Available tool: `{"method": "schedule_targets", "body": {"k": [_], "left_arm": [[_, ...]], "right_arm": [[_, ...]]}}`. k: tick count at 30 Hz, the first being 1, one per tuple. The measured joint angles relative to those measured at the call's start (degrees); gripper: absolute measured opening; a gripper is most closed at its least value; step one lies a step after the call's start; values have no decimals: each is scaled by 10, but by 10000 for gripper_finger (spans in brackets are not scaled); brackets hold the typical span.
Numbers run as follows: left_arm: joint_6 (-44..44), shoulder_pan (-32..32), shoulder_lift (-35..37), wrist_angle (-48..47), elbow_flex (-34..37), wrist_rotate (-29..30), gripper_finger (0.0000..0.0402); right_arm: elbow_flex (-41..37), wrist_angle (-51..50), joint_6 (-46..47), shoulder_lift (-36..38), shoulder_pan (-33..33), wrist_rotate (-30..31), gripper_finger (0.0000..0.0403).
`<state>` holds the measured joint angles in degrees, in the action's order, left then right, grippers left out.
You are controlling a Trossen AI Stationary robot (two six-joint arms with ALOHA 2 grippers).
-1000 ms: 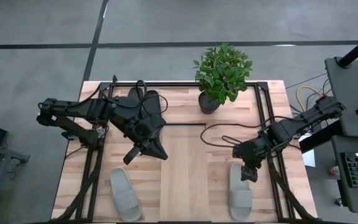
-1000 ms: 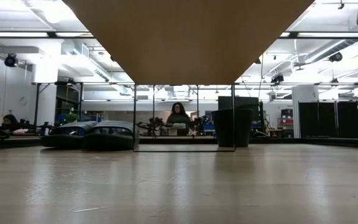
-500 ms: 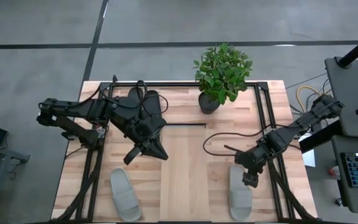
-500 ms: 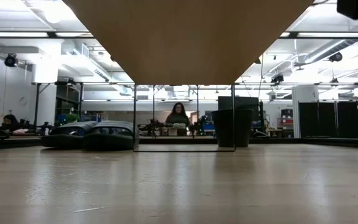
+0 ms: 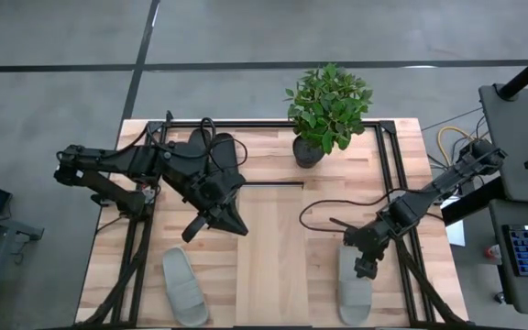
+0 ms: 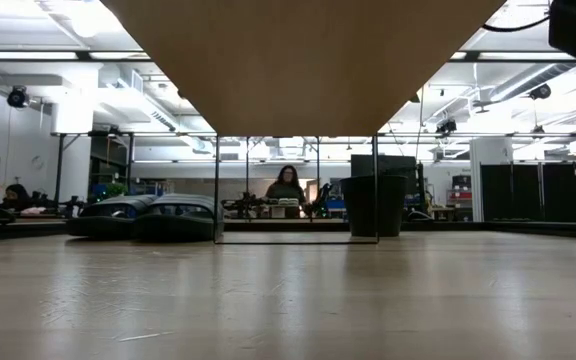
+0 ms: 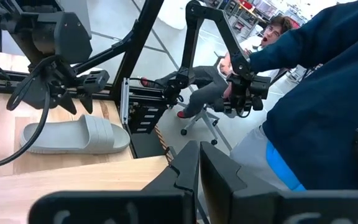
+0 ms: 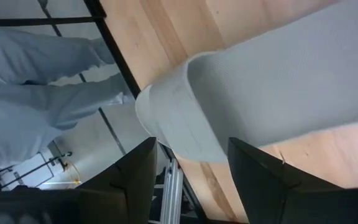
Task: Pick and place slides into the shelf
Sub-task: Put the right gray slipper on the shelf
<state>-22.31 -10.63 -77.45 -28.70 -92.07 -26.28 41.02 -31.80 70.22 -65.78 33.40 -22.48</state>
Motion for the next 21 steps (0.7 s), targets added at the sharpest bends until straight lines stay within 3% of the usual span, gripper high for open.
{"method": "schedule_targets", "body": {"k": [7,21], "left_arm": [[-13,0,0,0,0,0,0],[-13,0,0,-1,0,-4,0]], "right_arm": [[-44,89,30,0,6,0,183],[-94,170,67,0,32,0,180]]}}
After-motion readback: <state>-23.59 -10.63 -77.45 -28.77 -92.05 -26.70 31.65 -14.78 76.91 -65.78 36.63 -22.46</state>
